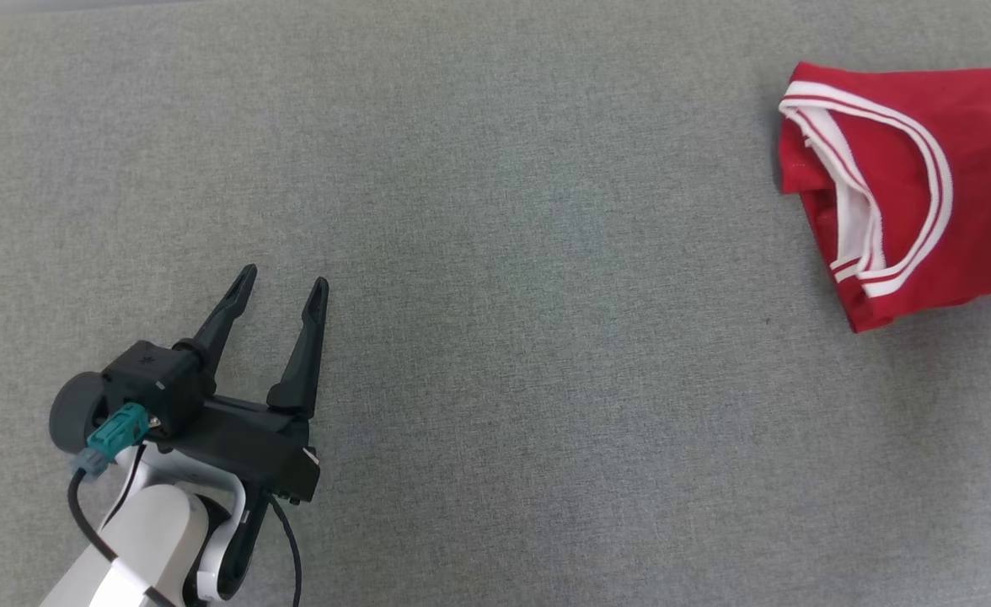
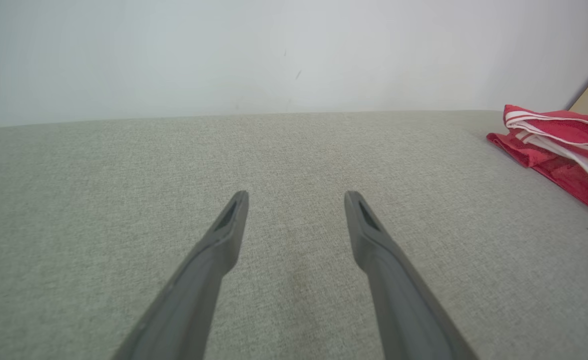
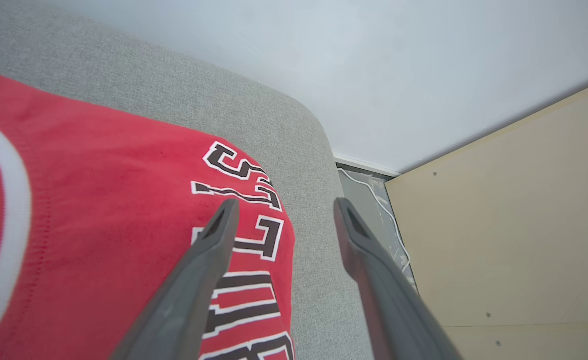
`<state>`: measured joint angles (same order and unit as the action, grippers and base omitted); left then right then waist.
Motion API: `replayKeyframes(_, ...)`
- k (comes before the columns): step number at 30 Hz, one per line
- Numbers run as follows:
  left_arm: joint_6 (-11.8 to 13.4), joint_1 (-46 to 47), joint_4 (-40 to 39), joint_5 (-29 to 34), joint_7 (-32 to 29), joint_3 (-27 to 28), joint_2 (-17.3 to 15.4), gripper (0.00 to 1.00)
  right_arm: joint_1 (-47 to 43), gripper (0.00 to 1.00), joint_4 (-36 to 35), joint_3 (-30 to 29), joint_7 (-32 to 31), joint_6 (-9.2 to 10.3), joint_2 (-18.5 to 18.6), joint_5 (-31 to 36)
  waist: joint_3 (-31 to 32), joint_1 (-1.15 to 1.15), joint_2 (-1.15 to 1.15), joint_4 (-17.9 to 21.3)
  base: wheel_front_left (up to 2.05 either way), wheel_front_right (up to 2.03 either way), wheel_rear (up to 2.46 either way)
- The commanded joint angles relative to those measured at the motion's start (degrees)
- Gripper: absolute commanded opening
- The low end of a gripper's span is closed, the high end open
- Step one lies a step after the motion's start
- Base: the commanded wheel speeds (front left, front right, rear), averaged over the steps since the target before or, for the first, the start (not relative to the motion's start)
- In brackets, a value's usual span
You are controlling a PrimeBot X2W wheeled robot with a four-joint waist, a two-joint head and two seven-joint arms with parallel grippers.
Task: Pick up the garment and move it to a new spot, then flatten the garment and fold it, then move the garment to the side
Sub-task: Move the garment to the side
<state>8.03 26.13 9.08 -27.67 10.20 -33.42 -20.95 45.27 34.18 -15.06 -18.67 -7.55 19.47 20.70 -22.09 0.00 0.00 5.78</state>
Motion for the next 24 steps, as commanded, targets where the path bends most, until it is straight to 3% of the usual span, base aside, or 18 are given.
replayKeyframes(1, 0.1, 0.7, -0.2, 0.2, 0.5, 0.2, -0.4, 1.00, 0.5, 1.00, 0.6, -0.3, 1.7, 0.10, -0.4, -0.8, 0.3, 0.00, 0.00, 0.2, 0.00, 0.00, 0.00)
replayKeyframes(12, 3.4, 0.3, -0.4, -1.4, 3.1, 3.7, 1.8, 1.00, -2.0, 1.00, -0.1, -0.8, 11.7, 0.10, -4.5, -9.4, 3.8, 0.00, 0.00, -1.1, 0.00, 0.00, 0.00)
replayKeyframes(19, 5.9, -2.5, 2.0, -4.3, 3.7, 5.9, 4.1, 1.00, -10.5, 1.00, -7.5, -2.8, 17.5, 0.10, -7.7, -17.5, 9.3, 0.00, 0.00, -4.5, 0.00, 0.00, 0.00)
replayKeyframes(24, 6.2, -4.6, 2.4, -6.1, 2.8, 6.5, 4.4, 1.00, -18.2, 1.00, -15.8, -3.1, 18.2, 0.10, -10.1, -21.0, 12.6, 0.00, 0.00, -7.1, 0.00, 0.00, 0.00)
